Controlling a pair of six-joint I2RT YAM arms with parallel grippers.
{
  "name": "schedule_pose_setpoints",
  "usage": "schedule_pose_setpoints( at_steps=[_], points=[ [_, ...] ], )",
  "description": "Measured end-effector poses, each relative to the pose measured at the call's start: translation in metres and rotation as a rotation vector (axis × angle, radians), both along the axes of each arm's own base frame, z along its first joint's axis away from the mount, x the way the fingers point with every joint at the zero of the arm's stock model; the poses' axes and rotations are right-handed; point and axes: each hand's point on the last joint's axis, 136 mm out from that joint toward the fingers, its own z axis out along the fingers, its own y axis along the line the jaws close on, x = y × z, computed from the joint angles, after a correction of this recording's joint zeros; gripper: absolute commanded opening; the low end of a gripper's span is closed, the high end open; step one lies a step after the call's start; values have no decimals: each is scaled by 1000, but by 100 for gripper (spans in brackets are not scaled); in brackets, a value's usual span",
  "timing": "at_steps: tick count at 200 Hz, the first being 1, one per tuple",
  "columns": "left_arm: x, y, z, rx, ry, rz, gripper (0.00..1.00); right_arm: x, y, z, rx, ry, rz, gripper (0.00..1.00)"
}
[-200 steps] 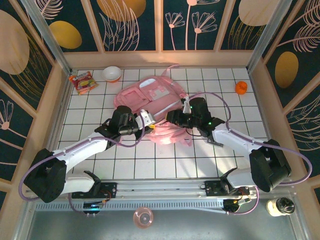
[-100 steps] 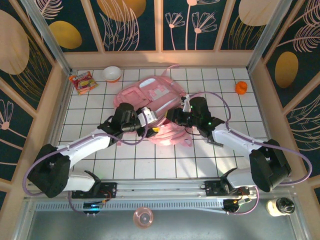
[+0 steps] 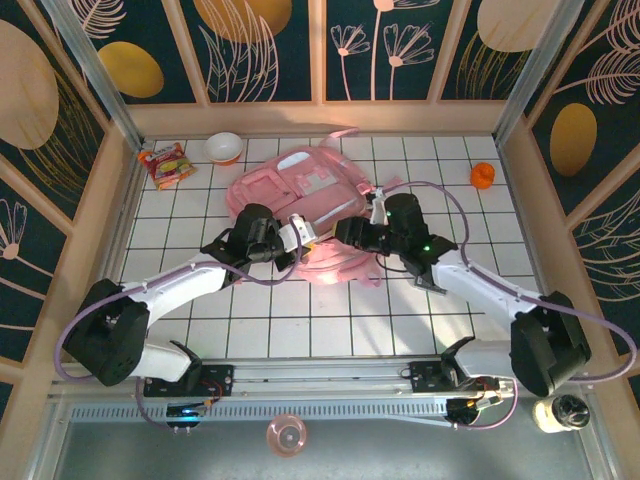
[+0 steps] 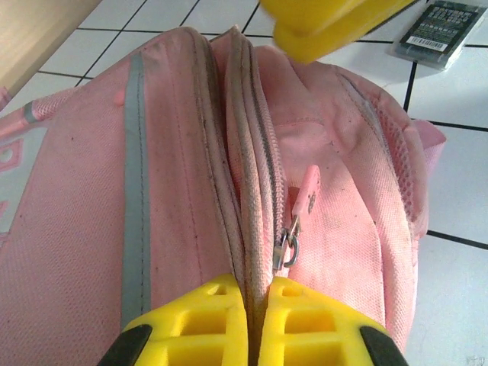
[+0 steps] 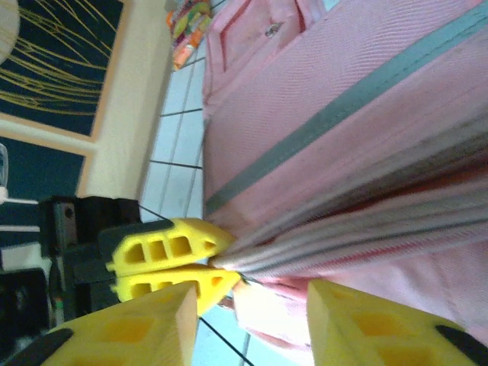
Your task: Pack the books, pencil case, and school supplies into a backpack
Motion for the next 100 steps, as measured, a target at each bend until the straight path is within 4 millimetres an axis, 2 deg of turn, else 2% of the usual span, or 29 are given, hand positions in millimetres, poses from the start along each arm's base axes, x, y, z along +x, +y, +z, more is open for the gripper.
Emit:
schedule_pose_setpoints(
  at_steps=[34, 71, 100],
  points=[
    [-1, 0, 2, -23, 24, 2, 0, -17, -15, -11, -145, -41, 42, 45],
    [-5, -3, 4, -45, 51, -9, 0, -46, -2, -32, -272, -60, 169, 49],
    [-9, -4, 3, -51, 71, -17, 0, -39, 6, -40, -318, -72, 191, 50]
  ],
)
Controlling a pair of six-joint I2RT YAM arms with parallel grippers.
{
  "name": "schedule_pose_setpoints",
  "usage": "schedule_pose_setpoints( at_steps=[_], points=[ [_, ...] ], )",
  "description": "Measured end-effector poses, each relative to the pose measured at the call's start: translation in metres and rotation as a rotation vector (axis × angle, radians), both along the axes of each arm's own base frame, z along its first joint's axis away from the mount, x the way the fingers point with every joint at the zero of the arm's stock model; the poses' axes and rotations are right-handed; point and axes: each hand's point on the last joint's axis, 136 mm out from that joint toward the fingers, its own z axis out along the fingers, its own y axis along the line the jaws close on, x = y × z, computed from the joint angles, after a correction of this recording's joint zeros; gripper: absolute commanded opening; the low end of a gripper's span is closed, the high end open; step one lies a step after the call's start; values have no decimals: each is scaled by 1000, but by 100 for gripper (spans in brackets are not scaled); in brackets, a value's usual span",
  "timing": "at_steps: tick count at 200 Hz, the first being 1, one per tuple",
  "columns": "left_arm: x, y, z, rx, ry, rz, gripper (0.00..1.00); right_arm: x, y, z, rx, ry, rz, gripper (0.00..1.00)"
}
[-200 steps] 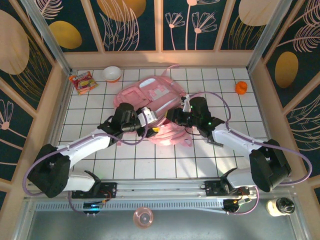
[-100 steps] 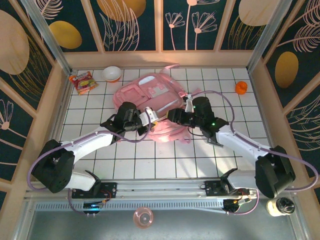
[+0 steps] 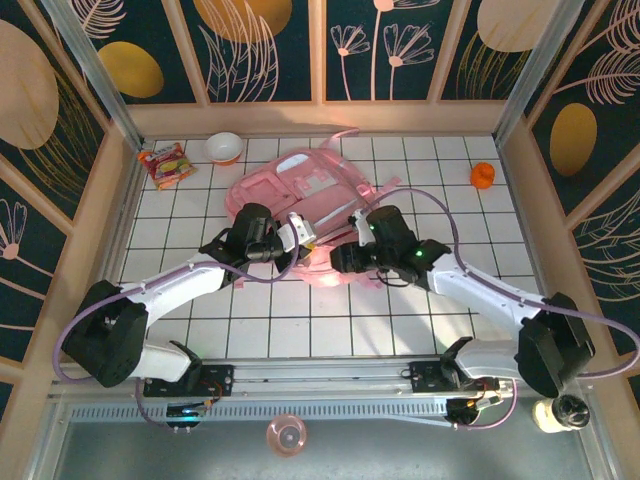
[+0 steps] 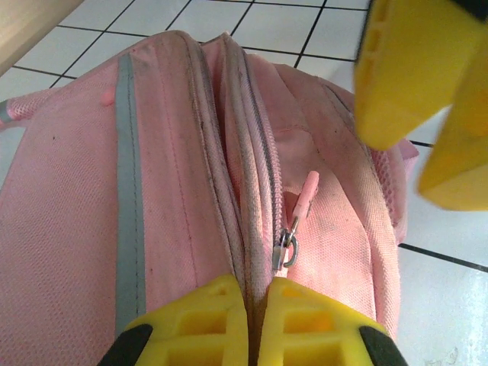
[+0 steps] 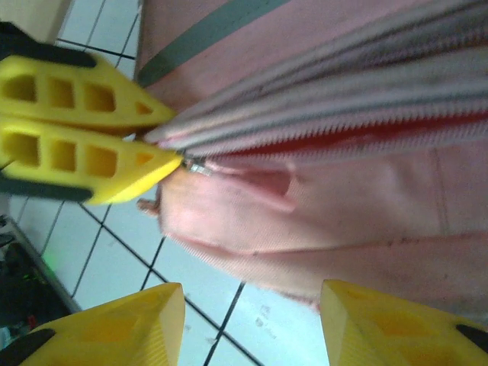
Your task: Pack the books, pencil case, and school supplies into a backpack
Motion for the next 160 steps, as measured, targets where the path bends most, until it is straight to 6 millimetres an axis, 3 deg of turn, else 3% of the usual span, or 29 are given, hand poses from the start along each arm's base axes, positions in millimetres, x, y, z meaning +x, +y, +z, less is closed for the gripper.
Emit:
schedule_pose_setpoints(
  at_steps=[63, 89, 138, 160],
  points=[
    [-3, -1, 0, -7, 15, -9, 0, 21, 18, -11, -32, -16, 31, 53],
    [-3, -1, 0, -7, 15, -9, 0, 21, 24, -12, -20, -15, 68, 49],
    [-3, -1, 0, -7, 16, -9, 0, 15, 30, -9, 7, -9, 124, 31],
    [-2, -1, 0, -8, 16, -8, 0, 17, 31, -11, 2, -4, 119, 29]
  ],
)
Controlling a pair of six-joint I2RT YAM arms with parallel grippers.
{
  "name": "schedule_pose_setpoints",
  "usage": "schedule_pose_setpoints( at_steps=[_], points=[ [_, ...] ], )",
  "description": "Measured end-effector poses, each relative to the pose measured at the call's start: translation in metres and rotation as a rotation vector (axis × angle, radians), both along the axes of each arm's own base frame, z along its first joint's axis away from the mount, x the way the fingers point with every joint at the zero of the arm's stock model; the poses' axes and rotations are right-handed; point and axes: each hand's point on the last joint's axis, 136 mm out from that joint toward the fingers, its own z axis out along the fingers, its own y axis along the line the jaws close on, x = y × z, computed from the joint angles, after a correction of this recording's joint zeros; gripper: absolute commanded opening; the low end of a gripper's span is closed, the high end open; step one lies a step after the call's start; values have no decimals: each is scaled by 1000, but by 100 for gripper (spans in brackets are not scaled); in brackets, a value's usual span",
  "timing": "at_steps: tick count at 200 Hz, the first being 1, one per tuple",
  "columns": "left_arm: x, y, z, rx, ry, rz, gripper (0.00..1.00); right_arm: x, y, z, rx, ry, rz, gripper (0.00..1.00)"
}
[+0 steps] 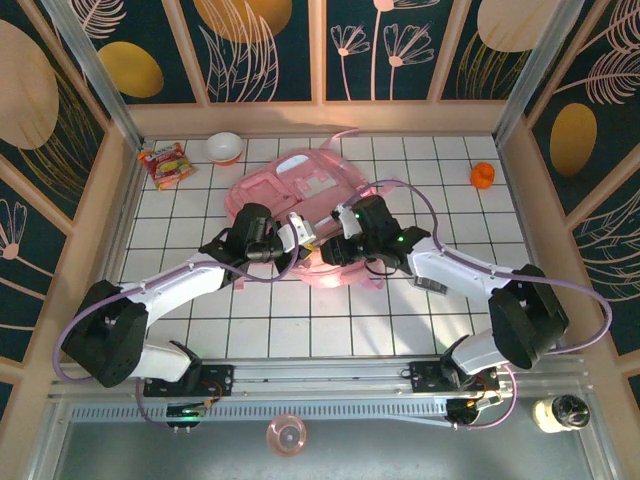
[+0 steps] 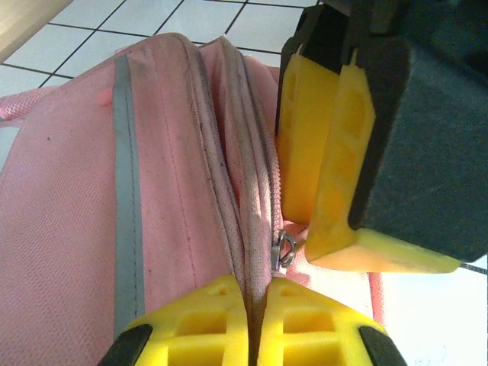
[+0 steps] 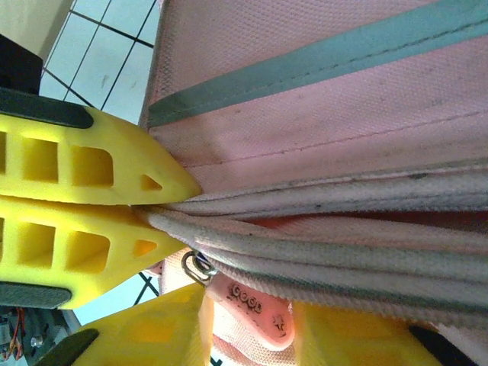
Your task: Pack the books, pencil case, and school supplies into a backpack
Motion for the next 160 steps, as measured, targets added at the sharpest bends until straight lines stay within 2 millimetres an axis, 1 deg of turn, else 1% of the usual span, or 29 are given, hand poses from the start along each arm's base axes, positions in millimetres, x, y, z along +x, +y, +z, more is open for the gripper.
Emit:
schedule_pose_setpoints(
  at_steps=[20, 26, 56, 70, 82, 94, 104, 112, 126, 135, 157, 160],
  points=[
    [1, 0, 0, -2, 5, 5, 0, 4, 1, -2, -12, 1, -8, 28],
    [1, 1, 1, -2, 5, 6, 0, 4, 2, -3, -18, 0, -11, 26],
    [3, 2, 1, -1, 3, 16, 0, 5, 3, -4, -43, -5, -22, 6],
    [3, 2, 1, 1, 2, 18, 0, 4, 4, -2, -44, -9, -18, 0],
    [3, 2, 1, 2, -1, 17, 0, 4, 1, -1, -44, -7, -23, 0],
    [4, 2, 2, 4, -11, 12, 0, 5, -5, 4, -39, -7, -36, 0],
    [5, 1, 4, 6, -23, 6, 0, 9, -14, 8, -33, -12, -58, 0],
    [5, 2, 5, 10, -29, 2, 0, 13, -25, 10, -35, -15, -87, 0],
    [2, 6, 3, 29, -28, -2, 0, 28, -53, 11, -54, -19, -175, 0],
    [2, 6, 5, 32, -39, -7, 0, 33, -65, 10, -55, -12, -203, 0],
    [0, 8, 6, 42, -47, -12, 0, 30, -64, 9, -49, 0, -190, 0],
    [0, 9, 6, 44, -46, -11, 3, 29, -64, 9, -49, 2, -188, 0]
  ],
)
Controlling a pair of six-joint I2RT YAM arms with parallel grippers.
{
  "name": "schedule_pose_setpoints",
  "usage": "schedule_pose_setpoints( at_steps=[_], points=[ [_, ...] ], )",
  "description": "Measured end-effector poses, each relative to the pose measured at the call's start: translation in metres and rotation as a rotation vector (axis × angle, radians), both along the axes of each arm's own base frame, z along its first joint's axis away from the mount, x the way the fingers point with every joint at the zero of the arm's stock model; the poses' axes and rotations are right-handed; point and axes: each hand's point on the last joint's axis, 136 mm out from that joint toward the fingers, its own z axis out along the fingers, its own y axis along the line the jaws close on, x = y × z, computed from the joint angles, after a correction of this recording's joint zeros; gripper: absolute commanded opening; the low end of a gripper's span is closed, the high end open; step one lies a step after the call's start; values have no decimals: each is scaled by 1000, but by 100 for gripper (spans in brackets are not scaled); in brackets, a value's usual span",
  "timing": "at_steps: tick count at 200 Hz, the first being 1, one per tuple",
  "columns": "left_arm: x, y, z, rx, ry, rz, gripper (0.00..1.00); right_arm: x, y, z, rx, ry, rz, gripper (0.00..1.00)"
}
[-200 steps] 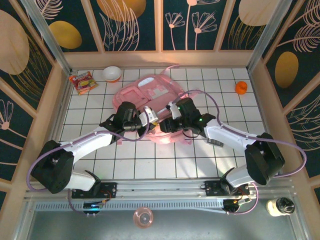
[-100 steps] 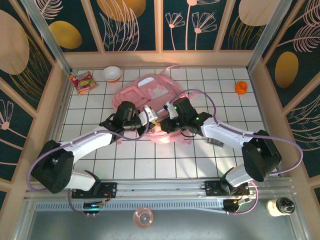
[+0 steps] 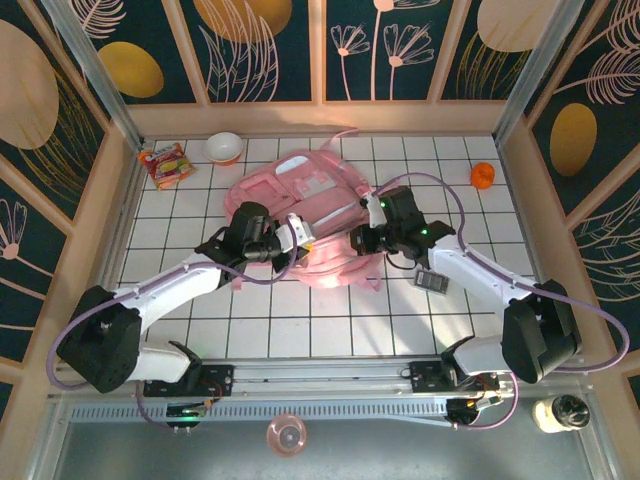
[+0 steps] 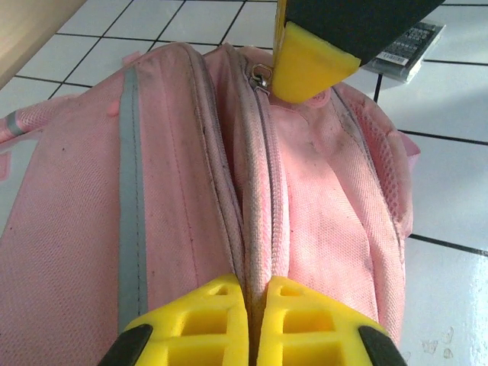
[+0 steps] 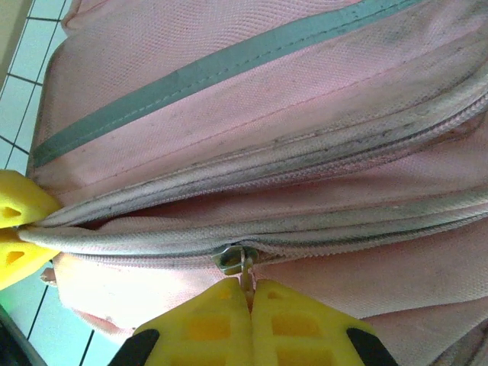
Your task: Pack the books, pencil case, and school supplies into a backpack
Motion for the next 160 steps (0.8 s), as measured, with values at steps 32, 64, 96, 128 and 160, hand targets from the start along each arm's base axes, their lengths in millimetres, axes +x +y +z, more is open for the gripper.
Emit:
schedule_pose_setpoints(
  at_steps=[32, 64, 96, 128, 160],
  points=[
    [0, 7, 4, -42, 70, 97, 56, -9, 8, -3, -8, 9, 17, 0],
    [14, 32, 42, -265, 235, 433, 66, -25, 10, -24, -38, 68, -2, 0],
    [5, 70, 60, -599, 485, 772, 65, -30, 9, -32, -33, 98, -43, 0],
    [-18, 96, -10, -751, 830, 1054, 64, -31, 12, -33, -22, 96, -65, 0],
    [-40, 110, -81, -787, 1032, 1228, 57, -35, 19, -32, -17, 95, -63, 0]
  ],
)
